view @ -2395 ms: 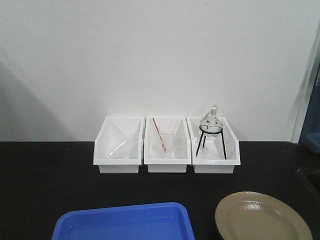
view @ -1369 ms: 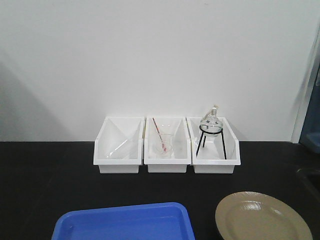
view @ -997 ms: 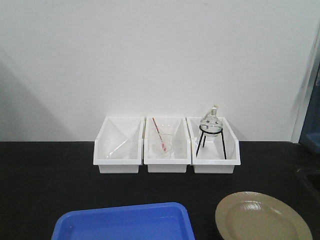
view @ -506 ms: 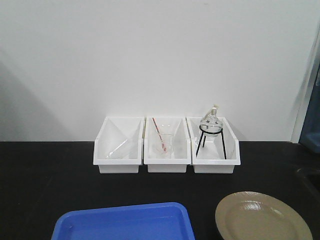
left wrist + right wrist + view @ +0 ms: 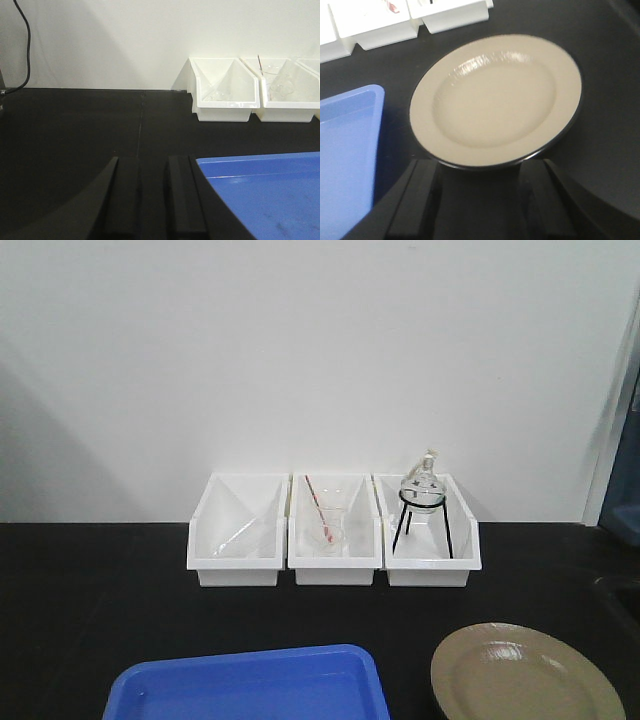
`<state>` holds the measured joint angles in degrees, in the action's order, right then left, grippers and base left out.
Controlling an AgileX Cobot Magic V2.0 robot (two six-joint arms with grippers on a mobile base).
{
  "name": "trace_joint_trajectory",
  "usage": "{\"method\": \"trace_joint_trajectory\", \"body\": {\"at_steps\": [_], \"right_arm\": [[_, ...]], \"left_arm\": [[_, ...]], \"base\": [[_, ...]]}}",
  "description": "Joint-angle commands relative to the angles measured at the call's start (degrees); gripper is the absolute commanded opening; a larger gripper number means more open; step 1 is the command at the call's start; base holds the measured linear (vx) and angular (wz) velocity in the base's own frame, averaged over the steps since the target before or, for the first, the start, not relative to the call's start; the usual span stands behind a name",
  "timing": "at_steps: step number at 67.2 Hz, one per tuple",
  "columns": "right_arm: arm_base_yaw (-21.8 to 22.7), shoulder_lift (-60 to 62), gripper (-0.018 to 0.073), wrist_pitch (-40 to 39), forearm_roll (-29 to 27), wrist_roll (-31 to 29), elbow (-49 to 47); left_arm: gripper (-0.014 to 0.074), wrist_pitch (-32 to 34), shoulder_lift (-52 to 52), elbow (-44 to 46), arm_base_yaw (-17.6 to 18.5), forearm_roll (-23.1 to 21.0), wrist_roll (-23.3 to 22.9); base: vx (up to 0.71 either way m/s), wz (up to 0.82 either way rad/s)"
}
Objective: Place disk in tray to left cabinet
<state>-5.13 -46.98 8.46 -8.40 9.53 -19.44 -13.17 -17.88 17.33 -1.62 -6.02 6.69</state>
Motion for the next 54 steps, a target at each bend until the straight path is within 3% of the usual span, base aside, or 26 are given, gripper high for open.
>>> {"method": "trace_joint_trajectory", "body": {"at_steps": [1, 18, 30, 38, 48, 54], "right_arm": [[2.07, -0.95, 0.043, 2.13, -4.58, 0.72, -6.29], [19.61, -17.14, 0.0431, 23.9, -0.9, -4.74, -30.25], [26.74, -31.66, 0.0431, 27.94, -2.42, -11.87, -38.13], [27.35, -40.56, 0.0431, 28.21, -9.53, -16.19, -40.88], [27.35, -50.11, 0.0431, 28.27, -27.37, -29.3, -43.83], [27.35, -53.62, 0.0431, 27.83, -34.47, -36.28, -44.49]], "left_arm": [[0.0301, 4.55, -0.74, 1.67, 0.27, -0.1, 0.21], [0.0301, 4.55, -0.74, 1.67, 0.27, -0.1, 0.21], [0.0301, 4.55, -0.74, 1.67, 0.27, -0.1, 0.21], [0.0301, 4.5, -0.74, 1.67, 0.27, -0.1, 0.21], [0.0301, 4.5, -0.74, 1.67, 0.27, -0.1, 0.21], [0.0301, 4.5, -0.74, 1.67, 0.27, -0.1, 0.21]], "base": [[0.0, 0.0], [0.0, 0.0], [0.0, 0.0], [0.0, 0.0], [0.0, 0.0], [0.0, 0.0]]}}
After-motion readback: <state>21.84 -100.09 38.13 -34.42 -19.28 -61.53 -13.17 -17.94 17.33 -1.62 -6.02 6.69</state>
